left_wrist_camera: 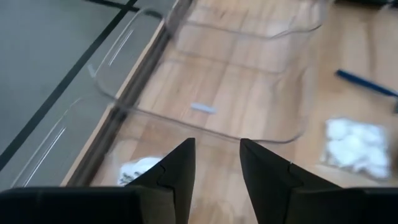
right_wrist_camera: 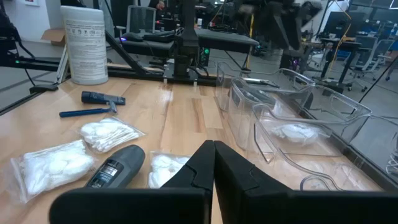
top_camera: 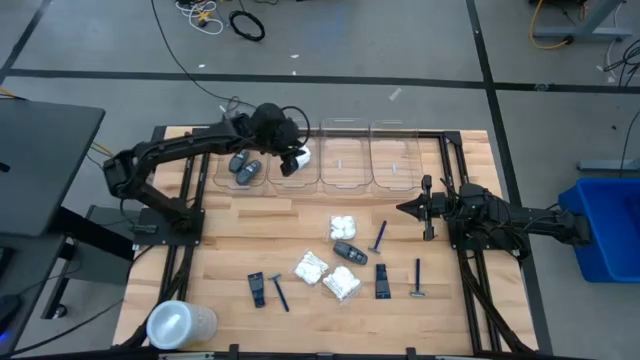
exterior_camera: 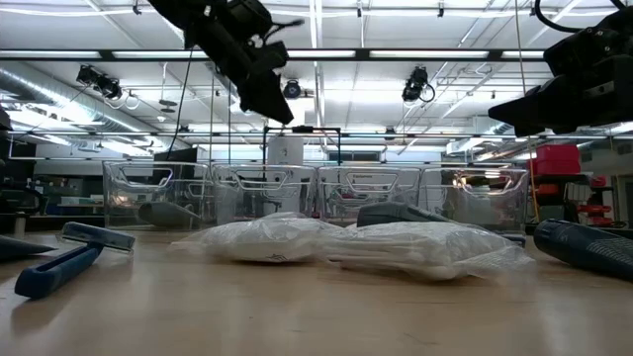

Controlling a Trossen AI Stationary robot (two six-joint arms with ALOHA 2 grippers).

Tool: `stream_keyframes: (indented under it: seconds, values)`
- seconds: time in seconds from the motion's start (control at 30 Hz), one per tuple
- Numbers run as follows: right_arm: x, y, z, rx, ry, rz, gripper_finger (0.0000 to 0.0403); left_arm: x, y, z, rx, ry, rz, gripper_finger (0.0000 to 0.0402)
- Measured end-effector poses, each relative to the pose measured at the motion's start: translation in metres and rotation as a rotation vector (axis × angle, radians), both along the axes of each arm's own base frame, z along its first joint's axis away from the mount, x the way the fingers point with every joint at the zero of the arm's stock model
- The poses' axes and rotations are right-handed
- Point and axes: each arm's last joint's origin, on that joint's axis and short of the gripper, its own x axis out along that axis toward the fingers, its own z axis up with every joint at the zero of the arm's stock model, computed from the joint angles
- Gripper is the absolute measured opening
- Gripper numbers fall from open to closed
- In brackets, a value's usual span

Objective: Pick & Place Travel size toiletries
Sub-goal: Put the left blue shave cream into the middle right transparent bin

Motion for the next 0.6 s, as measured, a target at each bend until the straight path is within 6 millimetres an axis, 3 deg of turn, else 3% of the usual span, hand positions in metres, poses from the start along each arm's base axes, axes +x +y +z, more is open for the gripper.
stream_keyframes:
  seconds: [0.27, 0.6]
  values:
    - [0.000, 0.000, 0.000, 0.000, 0.000, 0.000, 0.0013, -0.003, -0.035, 0.017, -0.003, -0.009, -0.092, 0.0151]
    - [0.000, 0.000, 0.000, 0.000, 0.000, 0.000, 0.0013, 0.003, -0.072, 0.014, -0.028, 0.052, -0.226, 0.0158]
